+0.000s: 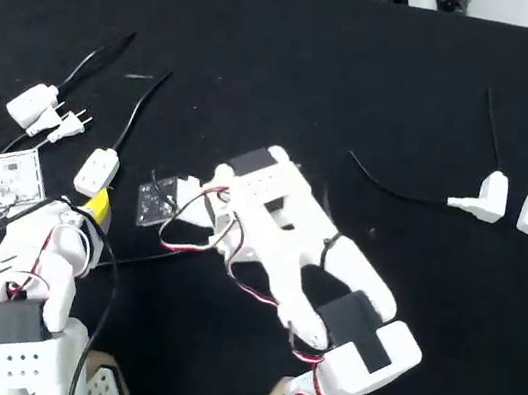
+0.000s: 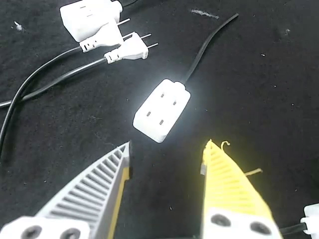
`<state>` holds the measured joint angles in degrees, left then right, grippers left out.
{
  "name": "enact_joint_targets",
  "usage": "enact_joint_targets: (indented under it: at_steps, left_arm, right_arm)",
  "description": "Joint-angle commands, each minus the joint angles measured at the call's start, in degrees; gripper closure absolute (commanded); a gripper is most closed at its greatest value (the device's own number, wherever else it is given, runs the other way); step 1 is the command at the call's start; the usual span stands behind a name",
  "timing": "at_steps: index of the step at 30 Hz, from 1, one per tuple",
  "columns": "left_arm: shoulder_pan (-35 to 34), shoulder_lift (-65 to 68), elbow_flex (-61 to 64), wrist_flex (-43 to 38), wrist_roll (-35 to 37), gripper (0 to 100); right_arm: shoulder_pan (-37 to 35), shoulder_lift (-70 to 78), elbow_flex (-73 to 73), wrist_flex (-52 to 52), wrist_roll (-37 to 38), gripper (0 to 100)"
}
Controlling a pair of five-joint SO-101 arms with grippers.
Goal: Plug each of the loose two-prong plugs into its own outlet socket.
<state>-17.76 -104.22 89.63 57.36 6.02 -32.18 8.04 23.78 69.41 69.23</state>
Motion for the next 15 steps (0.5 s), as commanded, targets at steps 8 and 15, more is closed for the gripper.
enact_joint_targets:
  at_steps: [8, 15]
  left_arm:
    - [-0.7, -0.3, -3.2, -0.9, 0.4, 77]
    - [-0.6, -0.3, -2.8, -1.0, 0.4, 77]
  right_arm:
    - [5.3, 0.1, 3.7, -11.8, 0.6, 82.1]
    - [12.4, -4.5, 2.4, -4.4, -0.3, 98.2]
